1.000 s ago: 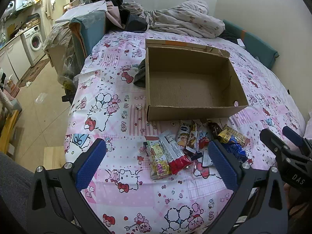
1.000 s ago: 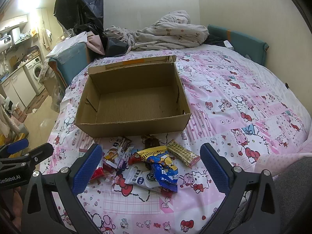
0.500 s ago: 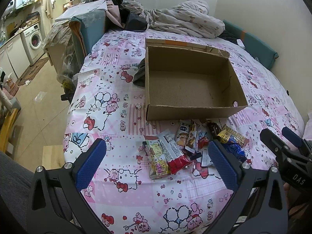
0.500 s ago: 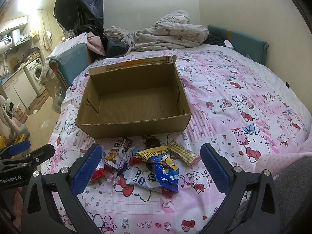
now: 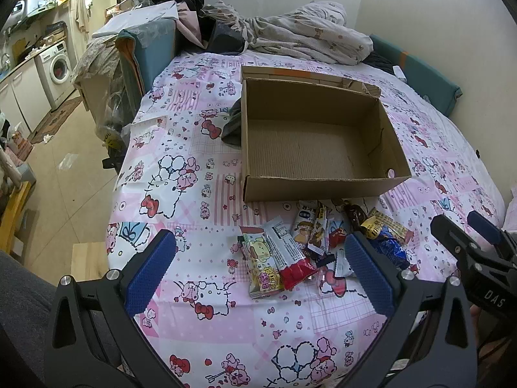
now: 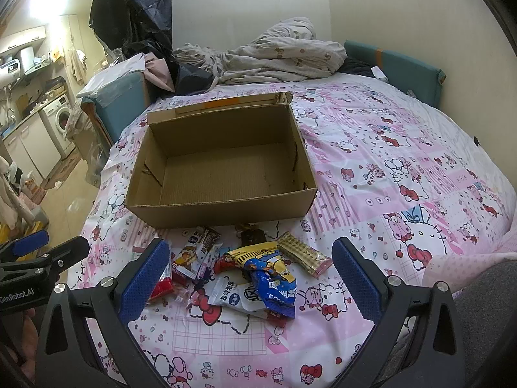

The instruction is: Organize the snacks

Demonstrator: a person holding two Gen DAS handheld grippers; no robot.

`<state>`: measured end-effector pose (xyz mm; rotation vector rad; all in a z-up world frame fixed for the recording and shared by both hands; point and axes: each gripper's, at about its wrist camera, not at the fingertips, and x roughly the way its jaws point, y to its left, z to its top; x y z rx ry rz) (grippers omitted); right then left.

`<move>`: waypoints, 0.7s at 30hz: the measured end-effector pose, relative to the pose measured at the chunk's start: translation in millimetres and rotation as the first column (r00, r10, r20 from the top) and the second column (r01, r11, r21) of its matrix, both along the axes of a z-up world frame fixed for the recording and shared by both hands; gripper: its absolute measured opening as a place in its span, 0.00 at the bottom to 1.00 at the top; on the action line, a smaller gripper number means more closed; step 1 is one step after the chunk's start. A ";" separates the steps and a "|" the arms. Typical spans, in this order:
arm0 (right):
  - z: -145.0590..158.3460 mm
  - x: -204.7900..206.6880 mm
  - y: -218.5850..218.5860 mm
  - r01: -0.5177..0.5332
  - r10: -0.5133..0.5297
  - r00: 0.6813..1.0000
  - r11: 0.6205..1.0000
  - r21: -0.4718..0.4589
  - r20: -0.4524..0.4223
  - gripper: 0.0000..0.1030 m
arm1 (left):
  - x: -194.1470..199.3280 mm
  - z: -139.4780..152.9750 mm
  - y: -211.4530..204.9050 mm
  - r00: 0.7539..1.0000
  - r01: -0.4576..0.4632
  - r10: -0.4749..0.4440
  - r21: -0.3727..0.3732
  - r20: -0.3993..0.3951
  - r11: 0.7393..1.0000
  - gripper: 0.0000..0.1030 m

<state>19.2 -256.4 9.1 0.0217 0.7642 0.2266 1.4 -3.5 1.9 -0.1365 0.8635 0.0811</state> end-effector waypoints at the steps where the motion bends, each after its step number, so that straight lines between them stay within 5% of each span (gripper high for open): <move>1: -0.1 -0.1 0.1 -0.001 0.001 1.000 1.000 0.000 0.000 1.00 | 0.0 -0.1 -0.5 1.000 -0.001 0.001 0.001 0.000 1.000 1.00; 21: -0.7 -1.3 1.1 -0.004 0.004 1.000 1.000 0.001 0.000 1.00 | -1.1 0.9 1.3 1.000 0.000 0.000 0.001 0.003 1.000 1.00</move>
